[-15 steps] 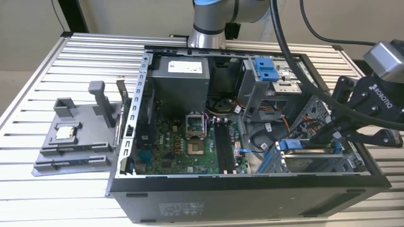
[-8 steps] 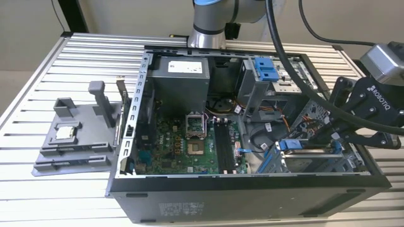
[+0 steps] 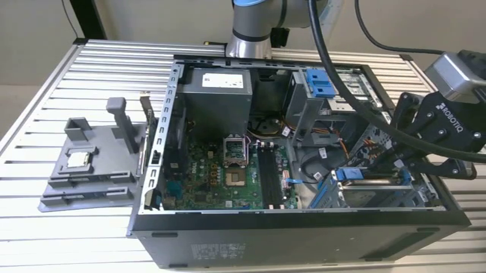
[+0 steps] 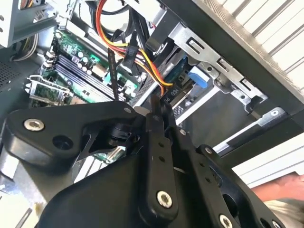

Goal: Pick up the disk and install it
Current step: 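Insert the first disk wire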

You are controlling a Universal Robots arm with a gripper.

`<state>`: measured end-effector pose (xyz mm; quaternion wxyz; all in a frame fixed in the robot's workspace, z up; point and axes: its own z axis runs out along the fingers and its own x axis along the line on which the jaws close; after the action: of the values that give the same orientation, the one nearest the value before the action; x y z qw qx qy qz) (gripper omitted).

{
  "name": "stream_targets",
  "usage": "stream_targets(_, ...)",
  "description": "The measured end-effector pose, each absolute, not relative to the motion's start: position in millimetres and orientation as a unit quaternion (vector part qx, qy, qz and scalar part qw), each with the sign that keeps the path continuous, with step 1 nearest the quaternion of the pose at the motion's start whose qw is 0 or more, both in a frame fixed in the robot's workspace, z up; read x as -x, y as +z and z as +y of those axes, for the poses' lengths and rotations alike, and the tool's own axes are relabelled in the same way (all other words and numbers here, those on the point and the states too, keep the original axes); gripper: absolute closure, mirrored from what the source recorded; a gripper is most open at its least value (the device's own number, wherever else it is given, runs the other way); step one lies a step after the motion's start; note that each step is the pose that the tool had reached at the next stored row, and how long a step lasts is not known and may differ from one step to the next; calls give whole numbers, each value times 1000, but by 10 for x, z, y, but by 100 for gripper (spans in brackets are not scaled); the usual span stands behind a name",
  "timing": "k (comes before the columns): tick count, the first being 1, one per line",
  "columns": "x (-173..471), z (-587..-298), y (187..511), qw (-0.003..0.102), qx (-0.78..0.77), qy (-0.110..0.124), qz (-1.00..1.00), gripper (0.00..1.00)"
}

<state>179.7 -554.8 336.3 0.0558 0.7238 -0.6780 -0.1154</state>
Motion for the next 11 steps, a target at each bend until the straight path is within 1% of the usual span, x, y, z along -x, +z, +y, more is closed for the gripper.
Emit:
stream_targets(5,-1797,-5548,3382,46,-725,-113,-678,100)
stream_targets(11,-1795,-5549,3422,44,-725,-114,-678,100)
